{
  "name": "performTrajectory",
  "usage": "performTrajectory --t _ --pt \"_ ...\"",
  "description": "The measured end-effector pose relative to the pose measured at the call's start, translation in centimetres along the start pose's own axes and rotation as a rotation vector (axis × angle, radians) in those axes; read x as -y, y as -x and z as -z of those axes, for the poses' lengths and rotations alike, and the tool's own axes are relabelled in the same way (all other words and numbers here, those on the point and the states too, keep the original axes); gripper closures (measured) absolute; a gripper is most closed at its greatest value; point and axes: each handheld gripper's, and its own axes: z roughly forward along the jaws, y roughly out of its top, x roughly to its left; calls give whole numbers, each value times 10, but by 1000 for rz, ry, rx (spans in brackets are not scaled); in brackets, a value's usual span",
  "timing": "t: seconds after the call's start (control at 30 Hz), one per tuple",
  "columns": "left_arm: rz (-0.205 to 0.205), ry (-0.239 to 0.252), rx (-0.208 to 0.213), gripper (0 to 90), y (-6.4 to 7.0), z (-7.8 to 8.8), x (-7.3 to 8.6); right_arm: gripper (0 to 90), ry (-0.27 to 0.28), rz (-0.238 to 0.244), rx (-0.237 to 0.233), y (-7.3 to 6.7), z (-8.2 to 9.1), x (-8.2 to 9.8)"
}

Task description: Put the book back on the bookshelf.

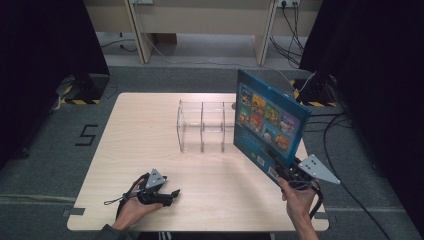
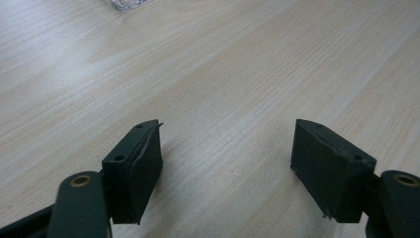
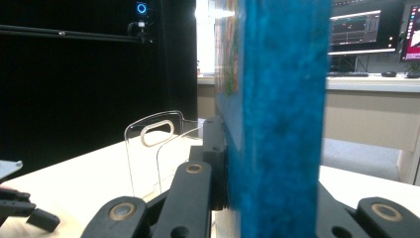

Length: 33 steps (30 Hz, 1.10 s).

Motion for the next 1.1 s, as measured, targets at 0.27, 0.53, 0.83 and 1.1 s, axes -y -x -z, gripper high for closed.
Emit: performTrajectory --t 0.27,0.53,0.83,1.1 --pt "3 1 3 261 1 0 0 832 -7 0 6 -5 -19 2" --pt "-1 -2 1 260 0 0 0 832 -10 -12 28 -5 -37 4" --pt "0 0 1 260 0 0 0 831 -8 -24 84 -4 -68 11" --pt "-5 -3 2 259 1 0 0 831 -18 4 143 -5 -88 15"
